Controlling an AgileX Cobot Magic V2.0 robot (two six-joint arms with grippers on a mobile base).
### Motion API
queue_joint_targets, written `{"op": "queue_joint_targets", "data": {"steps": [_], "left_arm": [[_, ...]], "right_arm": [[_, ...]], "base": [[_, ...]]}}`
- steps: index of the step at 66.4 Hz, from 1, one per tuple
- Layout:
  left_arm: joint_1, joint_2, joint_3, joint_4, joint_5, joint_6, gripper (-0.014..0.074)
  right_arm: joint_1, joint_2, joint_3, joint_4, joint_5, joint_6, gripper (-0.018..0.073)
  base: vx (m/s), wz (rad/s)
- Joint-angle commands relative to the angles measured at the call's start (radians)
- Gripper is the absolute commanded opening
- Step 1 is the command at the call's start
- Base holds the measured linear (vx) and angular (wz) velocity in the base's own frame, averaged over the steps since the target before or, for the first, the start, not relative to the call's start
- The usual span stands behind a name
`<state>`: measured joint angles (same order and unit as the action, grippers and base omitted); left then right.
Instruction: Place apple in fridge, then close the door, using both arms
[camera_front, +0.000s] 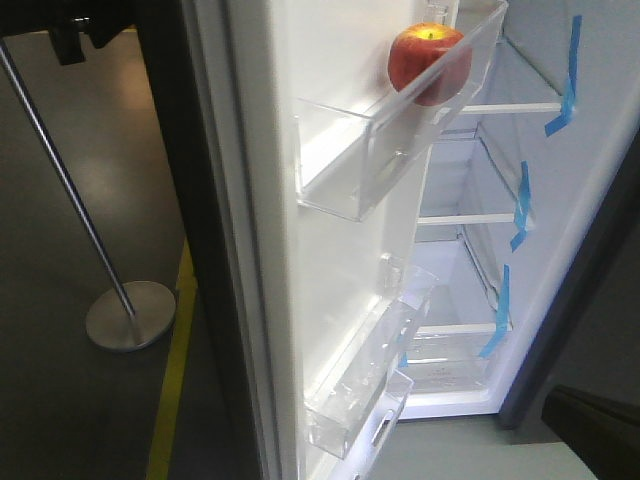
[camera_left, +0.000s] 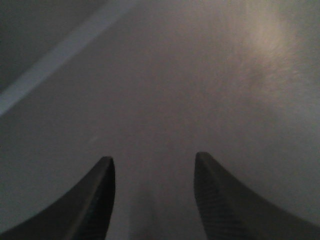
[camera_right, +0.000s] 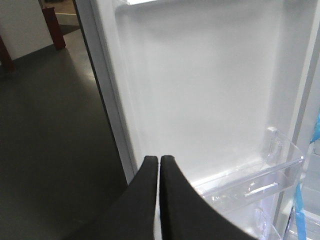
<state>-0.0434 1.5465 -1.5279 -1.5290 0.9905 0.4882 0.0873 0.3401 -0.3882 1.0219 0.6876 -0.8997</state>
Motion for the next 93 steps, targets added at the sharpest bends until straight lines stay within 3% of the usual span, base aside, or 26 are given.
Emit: {"op": "queue_joint_targets", "data": {"steps": [1, 12, 21, 33, 40, 48, 62, 75, 82, 93], "left_arm": [[-0.097, -0.040, -0.034, -0.082, 0.052, 0.034, 0.0365], [-0.200, -0.040, -0.034, -0.064, 0.108, 0.101, 0.0365], [-0.210, -0.040, -0.034, -0.064, 0.152, 0.153, 0.0365], [-0.210, -0.040, -0.034, -0.020, 0.148, 0.154, 0.0365], [-0.210, -0.040, -0.034, 0.049, 0.136, 0.154, 0.0365], [-0.210, -0.040, -0.034, 0.149, 0.116, 0.154, 0.0365], [-0.210, -0.040, -0.034, 0.390, 0.050, 0.153, 0.0358], [-0.210, -0.040, -0.034, 0.585, 0.007, 0.150, 0.0337], [-0.210, -0.040, -0.034, 0.632, -0.007, 0.150, 0.0316], [-0.210, -0.040, -0.034, 0.641, -0.024, 0.151, 0.0270]], "right_arm": [[-0.007, 0.007, -0.024, 0.072, -0.072, -0.009, -0.0003], [-0.007, 0.007, -0.025, 0.097, -0.094, -0.009, -0.0002], [-0.007, 0.007, -0.029, 0.100, -0.099, -0.010, -0.0002], [-0.007, 0.007, -0.030, 0.102, -0.168, -0.010, 0.0035], [-0.007, 0.008, -0.046, 0.092, -0.227, -0.010, 0.0120], [-0.007, 0.036, -0.108, 0.047, -0.298, -0.012, 0.0281], [-0.007, 0.209, -0.260, -0.058, -0.492, -0.012, 0.0533], [-0.007, 0.460, -0.394, -0.069, -0.680, -0.032, 0.0557], [-0.007, 0.610, -0.475, -0.069, -0.707, -0.098, 0.0557], [-0.007, 0.805, -0.581, -0.066, -0.823, -0.128, 0.0557]], "base": [[0.00, 0.00], [0.00, 0.00], [0.00, 0.00], [0.00, 0.00], [0.00, 0.00], [0.00, 0.00], [0.00, 0.00], [0.00, 0.00], [0.00, 0.00], [0.00, 0.00]]}}
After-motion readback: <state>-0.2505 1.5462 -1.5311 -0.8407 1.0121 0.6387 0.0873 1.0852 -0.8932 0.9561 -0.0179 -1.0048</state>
